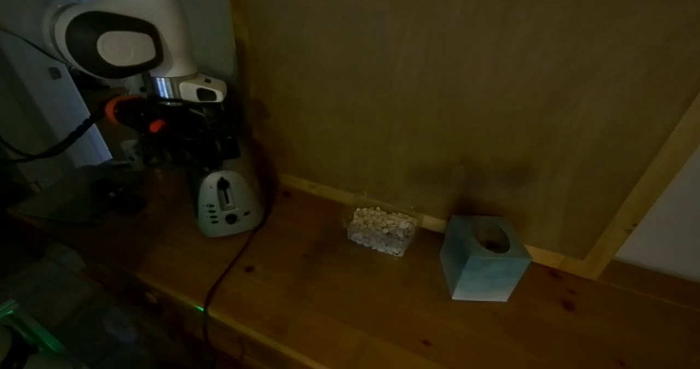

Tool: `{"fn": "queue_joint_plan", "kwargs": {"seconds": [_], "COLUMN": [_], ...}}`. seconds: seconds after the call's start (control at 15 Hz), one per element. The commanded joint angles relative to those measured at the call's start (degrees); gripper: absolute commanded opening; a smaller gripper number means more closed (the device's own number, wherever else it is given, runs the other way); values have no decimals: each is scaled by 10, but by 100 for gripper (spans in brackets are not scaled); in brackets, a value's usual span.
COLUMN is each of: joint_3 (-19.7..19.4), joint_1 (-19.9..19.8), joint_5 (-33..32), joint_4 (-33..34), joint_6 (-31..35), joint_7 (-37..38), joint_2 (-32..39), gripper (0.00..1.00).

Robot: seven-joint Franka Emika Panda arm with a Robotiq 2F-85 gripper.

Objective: Press a button on the toaster.

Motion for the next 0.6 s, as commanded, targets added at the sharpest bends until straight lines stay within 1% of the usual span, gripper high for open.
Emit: {"fn": "queue_joint_plan", "kwargs": {"seconds": [0.0,0.53], "joint_3": [16,34], "joint_1": [-5,-7], "joint_5": [-17,-36], "joint_4": [-8,3], "joint_6": [-24,-82], "joint_7": [25,34], "joint_2": [-49,-121], "gripper": [100,100]}}
